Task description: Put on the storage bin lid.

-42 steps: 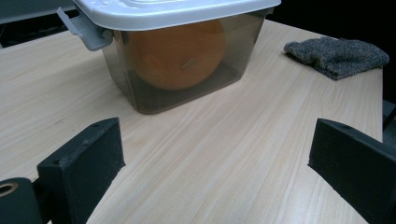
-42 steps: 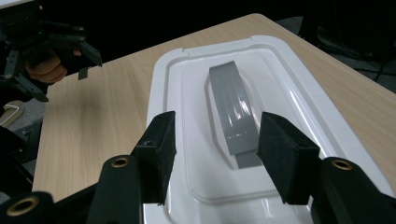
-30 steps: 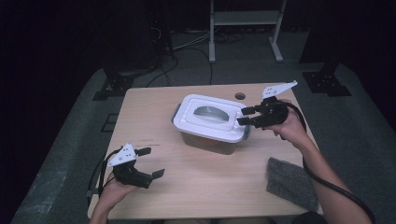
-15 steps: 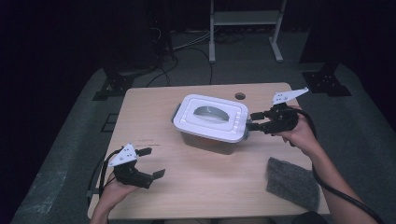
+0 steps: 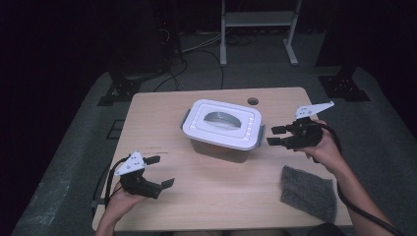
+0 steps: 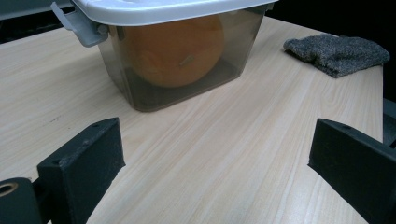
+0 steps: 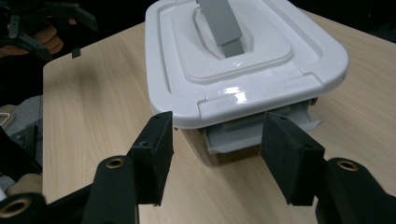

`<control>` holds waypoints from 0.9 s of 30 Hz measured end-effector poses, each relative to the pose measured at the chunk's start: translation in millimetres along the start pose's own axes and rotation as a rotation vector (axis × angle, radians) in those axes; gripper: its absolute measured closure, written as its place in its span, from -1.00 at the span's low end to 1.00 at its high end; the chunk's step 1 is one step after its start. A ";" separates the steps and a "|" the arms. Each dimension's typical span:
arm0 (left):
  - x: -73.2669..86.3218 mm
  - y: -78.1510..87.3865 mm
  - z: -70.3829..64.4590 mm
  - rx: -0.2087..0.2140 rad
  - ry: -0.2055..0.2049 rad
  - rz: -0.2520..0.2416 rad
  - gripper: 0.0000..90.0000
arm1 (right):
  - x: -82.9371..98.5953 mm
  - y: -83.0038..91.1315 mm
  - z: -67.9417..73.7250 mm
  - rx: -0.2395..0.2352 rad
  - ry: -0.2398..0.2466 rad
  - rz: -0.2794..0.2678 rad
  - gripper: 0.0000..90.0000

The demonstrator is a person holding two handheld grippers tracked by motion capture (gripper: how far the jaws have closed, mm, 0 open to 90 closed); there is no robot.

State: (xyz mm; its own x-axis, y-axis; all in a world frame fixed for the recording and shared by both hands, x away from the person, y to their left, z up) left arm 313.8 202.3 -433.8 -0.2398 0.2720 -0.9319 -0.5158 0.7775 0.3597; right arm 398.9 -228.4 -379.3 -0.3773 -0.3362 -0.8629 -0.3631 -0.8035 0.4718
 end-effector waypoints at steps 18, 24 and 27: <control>0.7 -0.7 -0.8 0.001 -0.002 0.007 -0.94 | 38.3 4.3 -1.2 -0.001 -0.064 -0.007 -0.06; 0.8 -1.7 -1.1 0.003 -0.007 0.010 -0.94 | 49.1 8.4 -1.9 0.005 -0.083 -0.011 -0.06; 1.0 -1.7 -1.2 0.003 -0.004 0.010 -0.94 | 55.4 11.6 -2.7 0.013 -0.091 -0.018 -0.06</control>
State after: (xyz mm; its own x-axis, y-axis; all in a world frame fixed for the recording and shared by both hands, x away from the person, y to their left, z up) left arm 313.4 200.6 -435.3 -0.2415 0.2818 -0.9286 -0.5110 0.7766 0.3685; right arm 376.2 -257.7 -422.1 -0.4465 -0.2753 -0.8514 -0.3809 -0.8025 0.4593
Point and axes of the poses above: each handheld gripper's, and its own axes: y roughly backward along the jaws, x roughly out of its underside, z roughly to its left, the point moved 5 cm from there along -y, roughly forward along the jaws, and after that the axes turned 4 degrees about -z, right-handed, at the moved point
